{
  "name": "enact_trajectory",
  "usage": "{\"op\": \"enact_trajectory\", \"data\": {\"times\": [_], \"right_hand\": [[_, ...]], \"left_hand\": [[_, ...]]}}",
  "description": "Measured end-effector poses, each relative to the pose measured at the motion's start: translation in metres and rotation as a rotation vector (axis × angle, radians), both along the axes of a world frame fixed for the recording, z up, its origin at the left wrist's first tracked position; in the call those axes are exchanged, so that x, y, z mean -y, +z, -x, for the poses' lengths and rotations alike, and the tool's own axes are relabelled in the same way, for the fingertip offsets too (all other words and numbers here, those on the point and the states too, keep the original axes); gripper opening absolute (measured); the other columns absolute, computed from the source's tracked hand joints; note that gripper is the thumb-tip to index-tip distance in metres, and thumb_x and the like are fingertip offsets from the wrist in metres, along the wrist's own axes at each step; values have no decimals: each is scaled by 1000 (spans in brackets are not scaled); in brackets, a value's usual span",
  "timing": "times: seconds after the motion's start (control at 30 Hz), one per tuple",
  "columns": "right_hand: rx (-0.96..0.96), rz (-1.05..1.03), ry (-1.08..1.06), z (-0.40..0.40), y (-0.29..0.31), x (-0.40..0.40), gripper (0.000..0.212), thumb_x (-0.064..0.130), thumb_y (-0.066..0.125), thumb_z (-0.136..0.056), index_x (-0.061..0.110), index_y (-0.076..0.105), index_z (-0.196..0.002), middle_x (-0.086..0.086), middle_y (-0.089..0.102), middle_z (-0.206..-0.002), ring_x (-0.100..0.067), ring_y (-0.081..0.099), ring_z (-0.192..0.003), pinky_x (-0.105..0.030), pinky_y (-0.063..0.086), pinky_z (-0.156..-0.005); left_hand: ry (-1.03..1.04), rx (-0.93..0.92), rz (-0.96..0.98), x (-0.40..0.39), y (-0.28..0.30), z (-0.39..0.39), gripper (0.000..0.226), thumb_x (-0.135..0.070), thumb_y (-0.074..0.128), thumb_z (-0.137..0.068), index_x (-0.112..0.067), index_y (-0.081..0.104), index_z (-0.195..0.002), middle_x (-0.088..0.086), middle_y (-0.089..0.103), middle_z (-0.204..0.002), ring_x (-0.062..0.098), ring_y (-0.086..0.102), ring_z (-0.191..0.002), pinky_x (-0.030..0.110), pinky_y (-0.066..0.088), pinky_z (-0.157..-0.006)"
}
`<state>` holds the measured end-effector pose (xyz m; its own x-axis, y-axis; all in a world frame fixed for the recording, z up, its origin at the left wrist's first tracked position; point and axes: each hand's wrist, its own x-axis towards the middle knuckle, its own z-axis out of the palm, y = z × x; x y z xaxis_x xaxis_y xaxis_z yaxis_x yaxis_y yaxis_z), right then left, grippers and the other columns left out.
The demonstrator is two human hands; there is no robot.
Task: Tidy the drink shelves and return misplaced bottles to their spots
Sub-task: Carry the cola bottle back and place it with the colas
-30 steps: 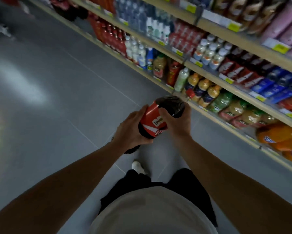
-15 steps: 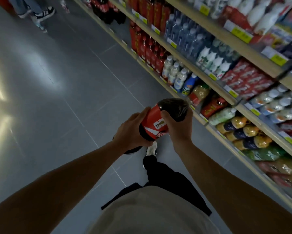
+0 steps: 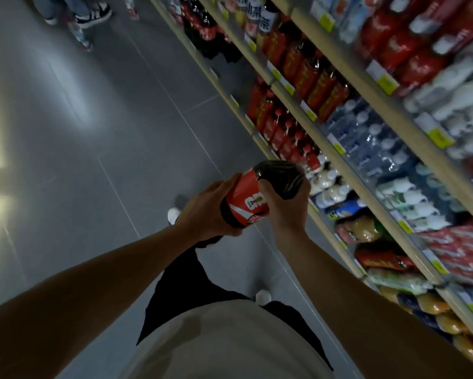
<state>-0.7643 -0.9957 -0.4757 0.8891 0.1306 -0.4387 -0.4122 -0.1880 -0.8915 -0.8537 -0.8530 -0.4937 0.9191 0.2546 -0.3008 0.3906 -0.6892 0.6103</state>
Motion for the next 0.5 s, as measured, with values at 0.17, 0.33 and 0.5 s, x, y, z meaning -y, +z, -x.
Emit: {"op": "enact_trajectory", "data": {"times": [0.17,0.33,0.5], "right_hand": [[-24,16,-56,-65,4,-146,95,54,78,-55,35,37,-138,4,57,-125,-16,62,-109,-45,58,-88],[-50,-14,-106,-130,11,-257,74,37,82,-72,41,37,-131,15,55,-112,-15,62,-108,-46,58,-89],[-62,0,-197,-203,-4,-349,91,45,81,-65,36,34,-143,13,55,-112,-18,62,-108,-44,58,-88]], "left_hand": [[-54,18,39,-146,-1,-73,124,-42,90,-57,-37,14,-154,0,47,-140,22,54,-119,35,47,-96],[-120,63,28,-267,5,-143,120,-48,89,-58,-36,17,-153,1,49,-140,23,57,-117,34,47,-94],[-210,43,2,-366,-12,-228,124,-51,90,-57,-40,12,-152,0,46,-142,23,55,-121,37,47,-97]]}}
